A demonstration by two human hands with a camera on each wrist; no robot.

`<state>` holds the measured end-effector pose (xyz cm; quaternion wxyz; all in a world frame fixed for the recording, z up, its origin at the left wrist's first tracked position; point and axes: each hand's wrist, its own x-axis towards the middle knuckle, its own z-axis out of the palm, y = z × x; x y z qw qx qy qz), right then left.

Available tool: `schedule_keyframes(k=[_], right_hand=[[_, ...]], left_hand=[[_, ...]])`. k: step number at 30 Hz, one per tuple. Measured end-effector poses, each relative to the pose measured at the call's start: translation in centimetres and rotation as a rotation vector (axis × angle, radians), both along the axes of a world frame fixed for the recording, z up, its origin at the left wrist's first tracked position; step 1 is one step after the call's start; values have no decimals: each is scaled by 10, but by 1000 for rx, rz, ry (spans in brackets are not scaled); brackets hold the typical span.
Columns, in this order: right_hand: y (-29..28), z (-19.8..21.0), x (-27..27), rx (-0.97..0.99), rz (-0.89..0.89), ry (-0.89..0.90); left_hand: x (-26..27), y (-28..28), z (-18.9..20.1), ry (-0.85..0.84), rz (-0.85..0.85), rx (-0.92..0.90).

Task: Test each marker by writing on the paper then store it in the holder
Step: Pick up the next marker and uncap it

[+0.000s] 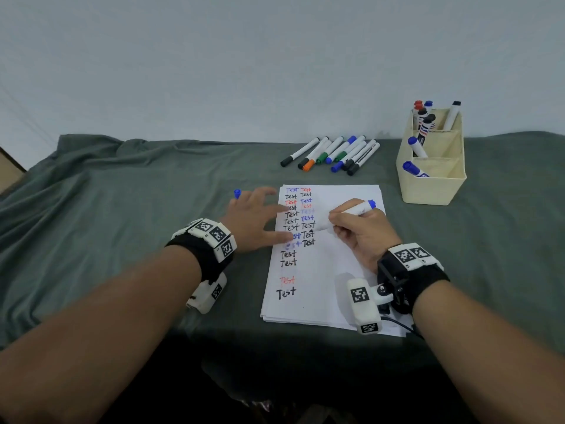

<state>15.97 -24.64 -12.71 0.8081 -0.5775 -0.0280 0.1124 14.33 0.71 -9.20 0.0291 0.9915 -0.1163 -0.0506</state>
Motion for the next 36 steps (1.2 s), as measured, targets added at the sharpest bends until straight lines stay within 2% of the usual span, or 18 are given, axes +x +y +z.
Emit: schedule_keyframes(k=[2,3,7,12,15,22,30,36], right_hand=[[1,-1,1,-6,-3,5],[1,-1,1,-15,-3,4],[-1,-3,1,-28,-3,18],[-2,-2,0,50,28,41],[-2,2,-1,89,44,63],[-1,4,-3,24,58,23],[-1,4,-4,9,88,-2],[0,2,-3,-21,114,-16]], left_hand=[[5,4,7,-180,72,-7],[9,8,9,-216,116,-5],[26,27,6,-151,289,66],[37,36,7,-82,319,-19],[38,27,9,-80,293,-143],[24,-2,12,-59,287,-479],[19,-29,29,49,126,-529],[19,-33,27,89,111,-561]])
